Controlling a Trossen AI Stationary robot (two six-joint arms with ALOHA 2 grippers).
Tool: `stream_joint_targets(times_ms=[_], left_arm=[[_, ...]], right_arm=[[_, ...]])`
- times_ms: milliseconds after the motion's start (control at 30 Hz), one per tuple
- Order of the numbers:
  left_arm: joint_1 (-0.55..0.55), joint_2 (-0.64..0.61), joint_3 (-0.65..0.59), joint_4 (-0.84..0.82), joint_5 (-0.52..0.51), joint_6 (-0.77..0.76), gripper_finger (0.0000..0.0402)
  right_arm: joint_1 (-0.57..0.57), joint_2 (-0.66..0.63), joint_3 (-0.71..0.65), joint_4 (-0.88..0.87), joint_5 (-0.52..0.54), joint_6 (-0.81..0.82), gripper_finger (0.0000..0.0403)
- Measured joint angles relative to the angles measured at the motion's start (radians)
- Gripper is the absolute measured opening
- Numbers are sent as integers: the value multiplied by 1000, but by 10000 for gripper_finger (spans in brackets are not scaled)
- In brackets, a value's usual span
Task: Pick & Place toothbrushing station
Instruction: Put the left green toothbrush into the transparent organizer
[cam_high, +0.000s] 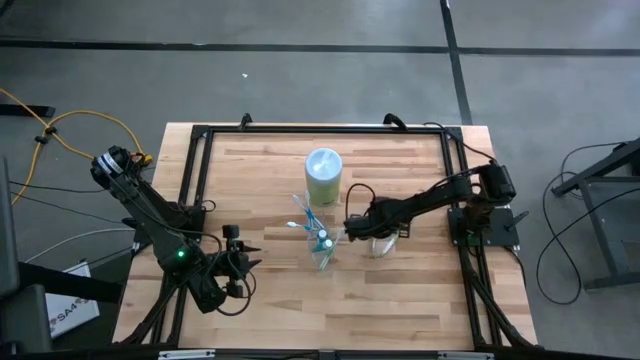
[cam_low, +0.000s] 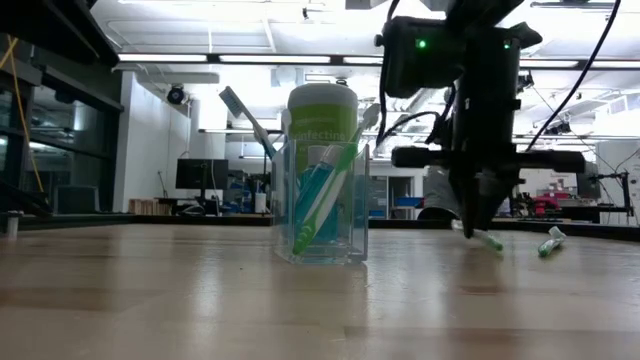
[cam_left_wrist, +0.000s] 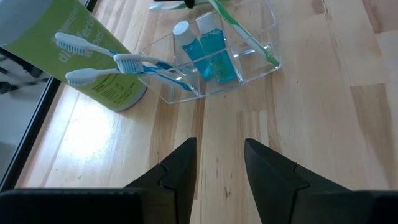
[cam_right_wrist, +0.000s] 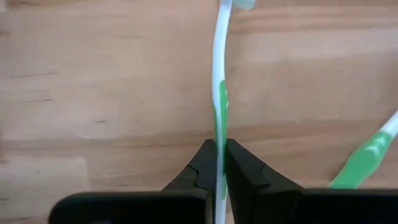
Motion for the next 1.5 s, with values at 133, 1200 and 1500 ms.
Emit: stream_joint_targets(times_ms=[133,1200,1500], left_arm=[[0,0,0,-2,1,0,128],[206,0,-1,394,184,520,128],[349,0,-1,685,498,705,128]], right_arm=[[2,-16,1,7,14,-52,7],[349,-332,5,29,566,-423,5],[496,-357,5,370,704,-896,5]])
